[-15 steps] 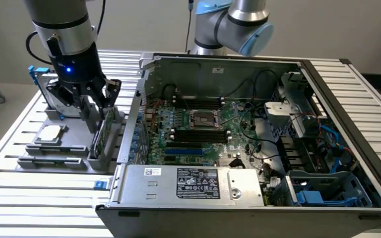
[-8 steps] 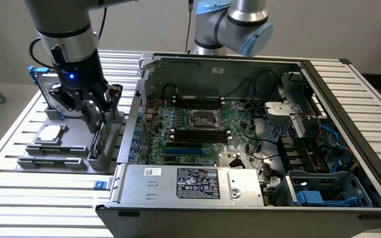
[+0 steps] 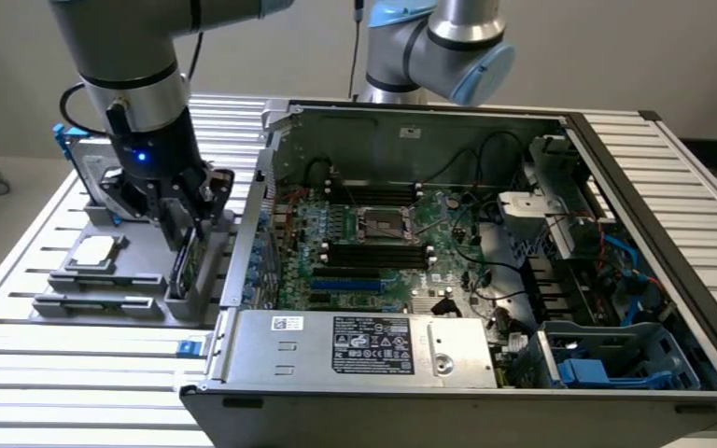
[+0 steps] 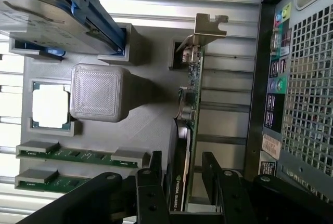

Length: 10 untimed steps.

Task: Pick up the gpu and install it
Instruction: 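Pick up the gpu and move the gpu toward the slot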

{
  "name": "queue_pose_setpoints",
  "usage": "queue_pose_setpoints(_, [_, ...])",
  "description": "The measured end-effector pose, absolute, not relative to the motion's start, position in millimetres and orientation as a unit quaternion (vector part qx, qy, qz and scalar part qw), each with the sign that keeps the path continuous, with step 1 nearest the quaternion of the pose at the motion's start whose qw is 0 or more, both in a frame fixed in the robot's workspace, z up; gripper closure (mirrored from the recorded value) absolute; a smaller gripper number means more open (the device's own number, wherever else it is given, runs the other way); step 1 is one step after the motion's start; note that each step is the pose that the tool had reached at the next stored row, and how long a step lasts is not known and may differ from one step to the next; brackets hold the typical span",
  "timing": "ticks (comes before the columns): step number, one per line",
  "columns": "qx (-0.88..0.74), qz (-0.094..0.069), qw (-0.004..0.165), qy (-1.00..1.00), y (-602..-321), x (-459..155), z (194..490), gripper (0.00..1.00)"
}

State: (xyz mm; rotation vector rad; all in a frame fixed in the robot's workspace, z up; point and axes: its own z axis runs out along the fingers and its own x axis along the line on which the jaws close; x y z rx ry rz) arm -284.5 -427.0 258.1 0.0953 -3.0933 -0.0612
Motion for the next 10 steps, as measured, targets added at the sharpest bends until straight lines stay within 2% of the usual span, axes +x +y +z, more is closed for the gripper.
queue_pose_setpoints(10, [0.02,-0.02,0.023,-0.999,-421.2,-286.6,249.1,0.56])
